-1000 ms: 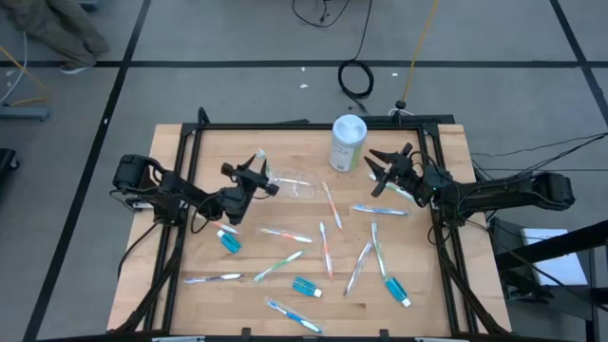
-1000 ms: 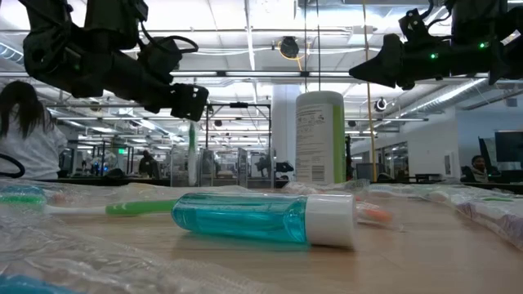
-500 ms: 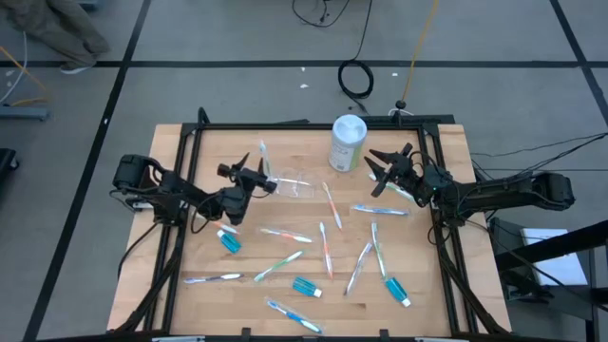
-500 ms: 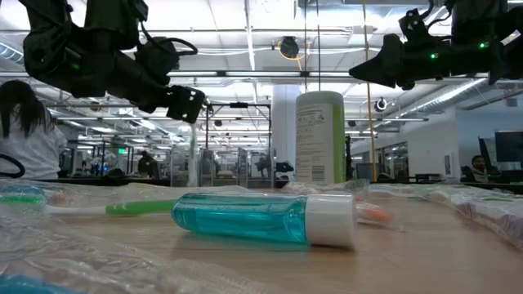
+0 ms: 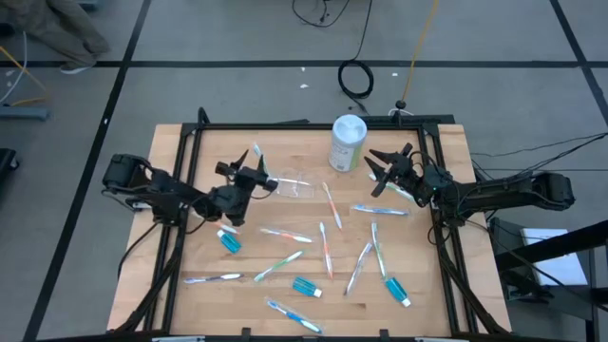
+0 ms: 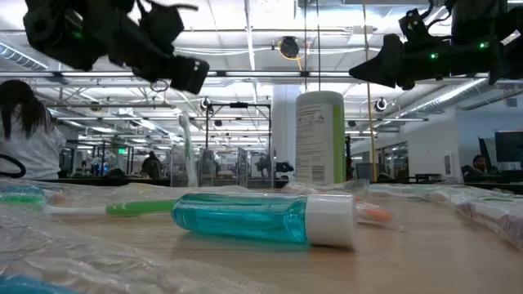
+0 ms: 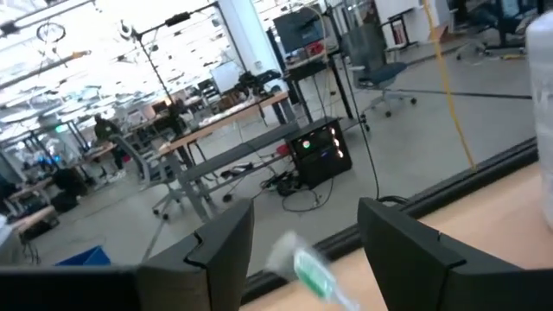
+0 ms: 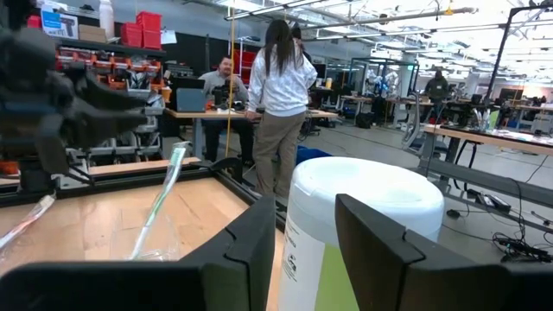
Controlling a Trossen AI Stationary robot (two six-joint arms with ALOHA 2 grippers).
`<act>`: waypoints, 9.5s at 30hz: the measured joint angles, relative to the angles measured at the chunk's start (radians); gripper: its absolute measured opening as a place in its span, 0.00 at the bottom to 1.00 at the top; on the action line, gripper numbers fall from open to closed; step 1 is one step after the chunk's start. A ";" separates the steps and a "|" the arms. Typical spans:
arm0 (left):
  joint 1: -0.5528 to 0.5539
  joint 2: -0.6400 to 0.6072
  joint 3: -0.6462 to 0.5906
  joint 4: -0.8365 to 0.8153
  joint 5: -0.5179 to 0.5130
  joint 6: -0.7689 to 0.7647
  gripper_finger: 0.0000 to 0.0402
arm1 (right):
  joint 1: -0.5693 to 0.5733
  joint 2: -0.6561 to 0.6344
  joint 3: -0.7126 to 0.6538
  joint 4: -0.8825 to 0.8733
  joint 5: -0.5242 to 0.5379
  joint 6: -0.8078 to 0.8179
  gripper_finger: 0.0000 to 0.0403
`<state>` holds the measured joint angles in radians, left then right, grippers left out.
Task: Pick & Place toothbrushing station
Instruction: Put the blue mouthwash into the transparent organizer
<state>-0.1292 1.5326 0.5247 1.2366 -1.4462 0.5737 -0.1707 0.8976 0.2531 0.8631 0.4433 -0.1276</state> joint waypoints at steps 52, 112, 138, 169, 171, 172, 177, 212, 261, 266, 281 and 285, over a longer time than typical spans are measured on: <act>0.034 -0.323 0.659 -1.721 1.083 -0.500 0.54 | 0.000 0.000 -0.001 -0.007 0.000 -0.015 0.28; -0.331 -0.472 -0.097 -1.907 1.372 -0.911 0.51 | 0.094 0.361 0.283 -0.470 -0.444 0.158 0.28; -0.329 -0.472 -0.098 -1.888 1.340 -1.047 0.31 | 0.094 0.361 0.283 -0.472 -0.445 0.168 0.28; -0.328 -0.471 -0.101 -1.548 0.916 -0.527 0.29 | 0.094 0.361 0.283 -0.469 -0.445 0.168 0.28; -0.324 -0.471 -0.054 -1.524 0.815 -0.359 0.28 | 0.094 0.361 0.283 -0.456 -0.445 0.168 0.28; -0.319 -0.472 -0.027 -1.516 0.780 -0.271 0.28 | 0.094 0.361 0.283 -0.448 -0.445 0.168 0.28; -0.237 -0.472 0.092 -1.487 0.719 0.035 0.28 | 0.094 0.360 0.283 -0.422 -0.444 0.158 0.28; 0.181 -0.098 0.182 -0.992 0.660 1.486 0.28 | 0.094 0.360 0.113 -0.106 -0.445 0.168 0.28; 0.215 -0.011 0.182 -1.000 0.856 1.465 0.28 | 0.094 0.360 0.113 -0.108 -0.445 0.143 0.28; 0.215 -0.011 0.182 -0.999 0.889 1.423 0.28 | 0.094 0.360 0.113 -0.108 -0.445 0.134 0.28; 0.215 -0.011 0.182 -0.988 0.913 1.410 0.49 | 0.094 0.360 0.113 -0.108 -0.445 0.108 0.28; 0.215 -0.011 0.182 -0.969 0.923 1.395 0.53 | 0.094 0.360 0.113 -0.108 -0.445 0.108 0.28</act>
<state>0.0856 1.5211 0.7067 0.2679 -0.5229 1.9684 -0.0768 1.2579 0.3660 0.7551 -0.0017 -0.0196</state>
